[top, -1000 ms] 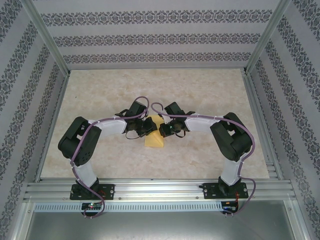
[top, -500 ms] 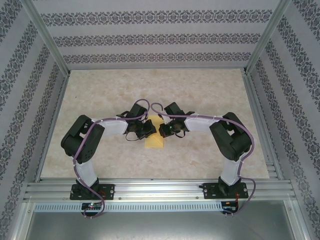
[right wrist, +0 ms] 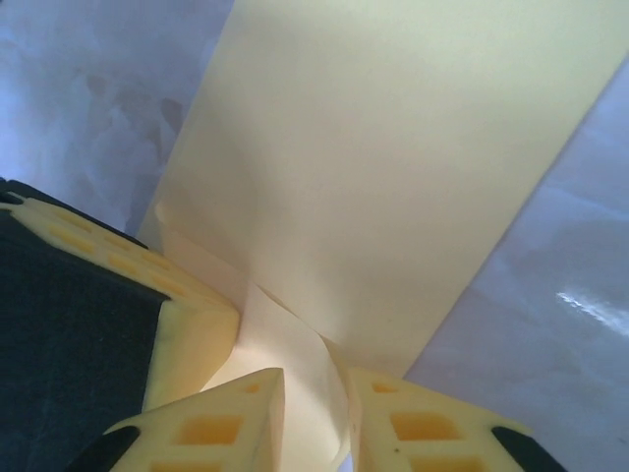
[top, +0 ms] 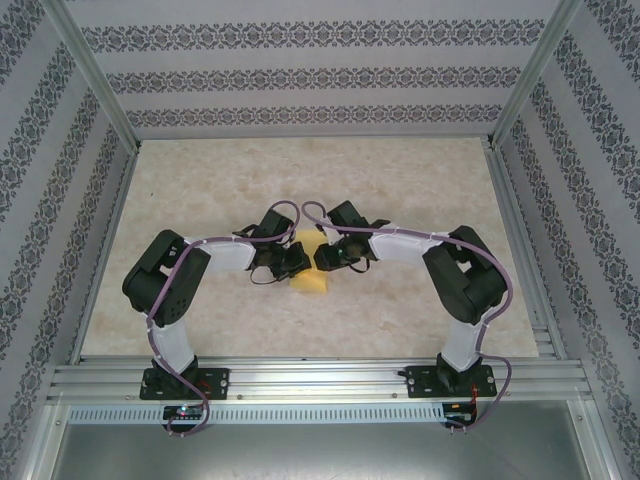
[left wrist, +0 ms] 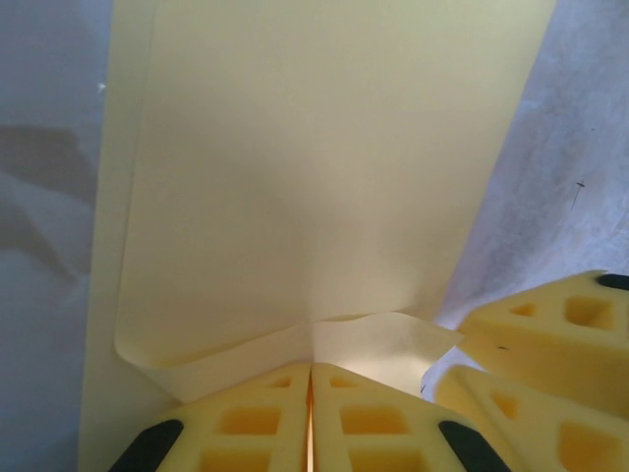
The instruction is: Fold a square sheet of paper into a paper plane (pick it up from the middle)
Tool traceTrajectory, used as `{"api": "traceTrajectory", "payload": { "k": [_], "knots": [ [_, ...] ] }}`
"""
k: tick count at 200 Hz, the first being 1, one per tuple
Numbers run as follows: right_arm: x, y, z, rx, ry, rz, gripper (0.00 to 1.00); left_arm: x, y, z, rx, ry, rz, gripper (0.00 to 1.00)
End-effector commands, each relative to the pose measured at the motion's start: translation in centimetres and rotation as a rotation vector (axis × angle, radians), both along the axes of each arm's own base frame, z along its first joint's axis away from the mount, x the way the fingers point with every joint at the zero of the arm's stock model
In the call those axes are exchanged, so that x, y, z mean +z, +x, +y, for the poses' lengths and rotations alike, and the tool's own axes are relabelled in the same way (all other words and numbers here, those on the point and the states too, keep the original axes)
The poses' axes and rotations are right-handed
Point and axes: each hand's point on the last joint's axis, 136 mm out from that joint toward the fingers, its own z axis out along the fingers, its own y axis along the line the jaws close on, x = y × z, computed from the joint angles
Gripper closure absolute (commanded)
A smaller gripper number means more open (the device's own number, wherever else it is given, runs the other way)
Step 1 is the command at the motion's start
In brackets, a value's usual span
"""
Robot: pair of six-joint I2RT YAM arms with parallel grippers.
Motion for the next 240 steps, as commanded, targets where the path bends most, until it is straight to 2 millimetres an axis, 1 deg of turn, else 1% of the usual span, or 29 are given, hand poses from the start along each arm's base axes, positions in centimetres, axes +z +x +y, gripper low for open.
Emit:
{"api": "traceTrajectory", "payload": {
  "k": [1,13,21,31,38,52,64,77,104,131,179,200,240],
  "knots": [
    [3.8,0.9,-0.4,-0.056,0.005,-0.067,0.73,-1.7,-0.8,0.3,-0.023,0.042,0.005,0.9],
    [4.8,0.8,-1.0,-0.1,0.012,-0.079,0.69,-1.6,-0.8,0.2,-0.027,0.037,0.002,0.91],
    [5.6,0.6,-0.9,-0.123,0.045,-0.079,0.68,-1.6,-0.8,0.2,-0.028,0.038,0.002,0.91],
    [6.6,0.0,-0.2,-0.135,0.124,-0.063,0.69,-1.5,-0.8,0.2,-0.03,0.037,-0.001,0.91],
    [7.0,-0.5,0.4,-0.149,0.182,-0.038,0.71,-1.5,-0.8,0.2,-0.029,0.038,-0.002,0.91],
    [7.1,-1.8,2.0,-0.148,0.287,0.051,0.77,-1.5,-0.7,0.2,-0.031,0.039,-0.003,0.91],
    [6.6,-2.9,2.9,-0.152,0.318,0.109,0.83,-1.4,-0.7,0.1,-0.033,0.037,-0.005,0.91],
    [5.3,-3.5,3.0,-0.187,0.315,0.167,0.87,-1.4,-0.6,0.1,-0.033,0.037,-0.005,0.9],
    [3.1,-4.7,3.4,-0.221,0.323,0.277,0.9,-1.3,-0.6,0.1,-0.039,0.04,-0.007,0.9],
    [1.4,-5.0,3.6,-0.234,0.296,0.329,0.91,-1.3,-0.6,0.0,-0.043,0.037,-0.007,0.9],
    [0.5,-4.3,3.0,-0.267,0.265,0.358,0.9,-1.2,-0.7,0.0,-0.052,0.038,-0.007,0.9],
    [0.6,-4.1,2.8,-0.271,0.267,0.367,0.9,-1.2,-0.8,0.1,-0.056,0.039,-0.008,0.9],
    [0.0,-4.2,2.8,-0.268,0.256,0.403,0.88,-1.3,-0.9,0.1,-0.06,0.039,-0.009,0.91]
  ]
}}
